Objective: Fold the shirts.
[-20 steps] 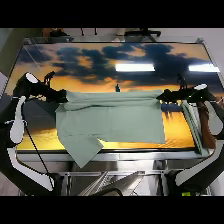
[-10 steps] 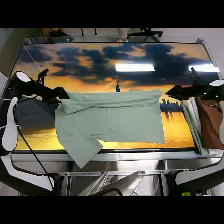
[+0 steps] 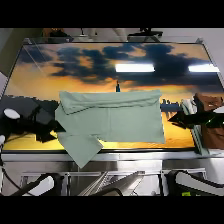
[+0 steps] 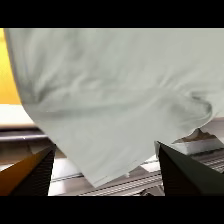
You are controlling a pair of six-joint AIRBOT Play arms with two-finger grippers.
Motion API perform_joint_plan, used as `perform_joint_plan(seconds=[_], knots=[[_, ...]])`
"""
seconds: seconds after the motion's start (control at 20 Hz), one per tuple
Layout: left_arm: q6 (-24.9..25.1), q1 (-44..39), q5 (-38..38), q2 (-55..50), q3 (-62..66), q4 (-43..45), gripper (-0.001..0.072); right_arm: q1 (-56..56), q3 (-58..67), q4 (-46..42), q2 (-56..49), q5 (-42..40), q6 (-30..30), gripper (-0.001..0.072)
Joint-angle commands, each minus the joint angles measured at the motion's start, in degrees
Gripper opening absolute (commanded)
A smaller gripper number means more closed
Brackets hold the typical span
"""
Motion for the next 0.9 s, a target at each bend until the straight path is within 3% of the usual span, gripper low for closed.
perform_joint_plan(seconds=[0.0, 0.3, 0.5, 0.55, 0.7, 0.75, 0.85], knots=[[0.8, 3.8, 4.1, 9.1, -14.0, -0.1, 0.0707, -0.3, -5.8, -0.2, 2.2, -0.9, -0.1, 0.0381], [0.7, 0.9, 14.7, 14.2, -19.8, -2.0, 0.0706, -0.3, -5.8, 0.4, 1.9, -1.7, 0.0, 0.0381], [5.1, -4.4, 19.4, 9.0, -19.8, -15.9, 0.0706, -0.1, -5.8, 0.9, 0.7, -2.4, 0.0, 0.0382], [6.4, -6.2, 20.1, 6.7, -19.8, -18.8, 0.0651, 0.0, -5.9, 0.9, 0.2, -2.4, 0.0, 0.0382], [9.9, -9.4, 20.9, -0.2, -18.3, -21.5, 0.0118, 0.7, -6.0, 0.7, -2.2, -2.4, -0.2, 0.0383], [10.3, -9.7, 20.0, -2.0, -16.9, -21.3, 0.0045, 1.0, -6.1, 0.7, -2.9, -2.4, -0.2, 0.0383], [11.0, -9.6, 17.2, -4.4, -14.2, -21.0, 0.0019, 2.1, -6.7, 0.6, -4.1, -2.4, -0.2, 0.0382]])
